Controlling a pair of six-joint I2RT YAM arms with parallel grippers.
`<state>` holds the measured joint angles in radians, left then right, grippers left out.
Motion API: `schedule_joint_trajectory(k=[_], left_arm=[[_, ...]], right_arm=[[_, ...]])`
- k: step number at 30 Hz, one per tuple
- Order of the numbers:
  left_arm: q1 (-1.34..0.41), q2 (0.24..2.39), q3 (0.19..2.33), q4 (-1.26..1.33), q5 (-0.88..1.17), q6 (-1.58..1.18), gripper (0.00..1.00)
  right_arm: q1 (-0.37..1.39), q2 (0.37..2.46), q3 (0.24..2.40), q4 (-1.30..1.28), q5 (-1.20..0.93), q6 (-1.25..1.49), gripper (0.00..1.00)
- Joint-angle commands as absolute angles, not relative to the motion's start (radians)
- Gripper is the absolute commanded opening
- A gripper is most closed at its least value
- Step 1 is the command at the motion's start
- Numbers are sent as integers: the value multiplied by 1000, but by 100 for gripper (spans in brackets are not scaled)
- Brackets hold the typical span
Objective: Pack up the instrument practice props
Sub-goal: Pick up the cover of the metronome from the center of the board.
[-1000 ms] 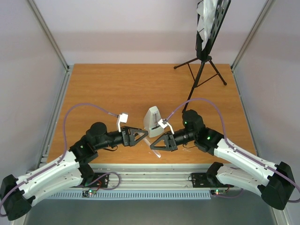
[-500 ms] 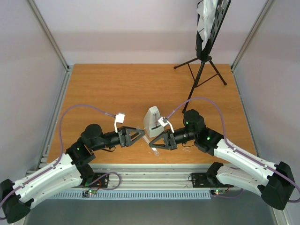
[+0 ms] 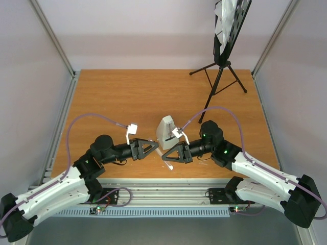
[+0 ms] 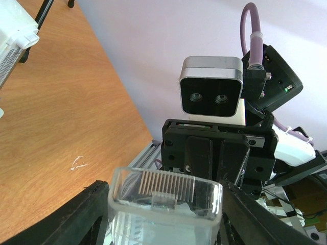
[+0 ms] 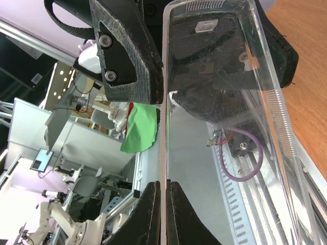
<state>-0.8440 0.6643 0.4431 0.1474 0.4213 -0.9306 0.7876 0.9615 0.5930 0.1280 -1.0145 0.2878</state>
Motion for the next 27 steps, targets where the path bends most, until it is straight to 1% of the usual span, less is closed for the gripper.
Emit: schedule_joint_trajectory(k=[1,8,10,11,14,15,18,20,22,23,25,27], left_arm=[[-848,669,432,226,433,-922,58],[-849,674,431,232,439,-920,51],[-848,673,429,227,436,-920,49],[-848,673,429,223,434,-920,49],[-848,669,431,195,420,-920,49],[-849,662,433,175,408,-920,48],[-848,640,444,96,382,-907,47],[-848,616,452,23,359,-900,46],[-848,593,464,-82,321,-893,45],[-848,579,473,-151,300,-892,44],[-848,557,486,-237,259,-880,44],[-849,541,504,-312,217,-856,43]], right_arm=[[796,966,582,190,-1031,312,1],[796,968,577,202,-1024,318,2],[796,968,575,196,-1018,315,5],[796,968,575,193,-1018,314,8],[796,965,575,187,-1020,307,22],[796,965,575,184,-1023,305,29],[795,954,582,139,-1021,276,59],[795,934,590,75,-1002,239,72],[795,908,603,-6,-976,191,80],[795,894,613,-60,-957,161,82],[795,853,636,-200,-875,97,85],[793,814,661,-332,-736,25,87]])
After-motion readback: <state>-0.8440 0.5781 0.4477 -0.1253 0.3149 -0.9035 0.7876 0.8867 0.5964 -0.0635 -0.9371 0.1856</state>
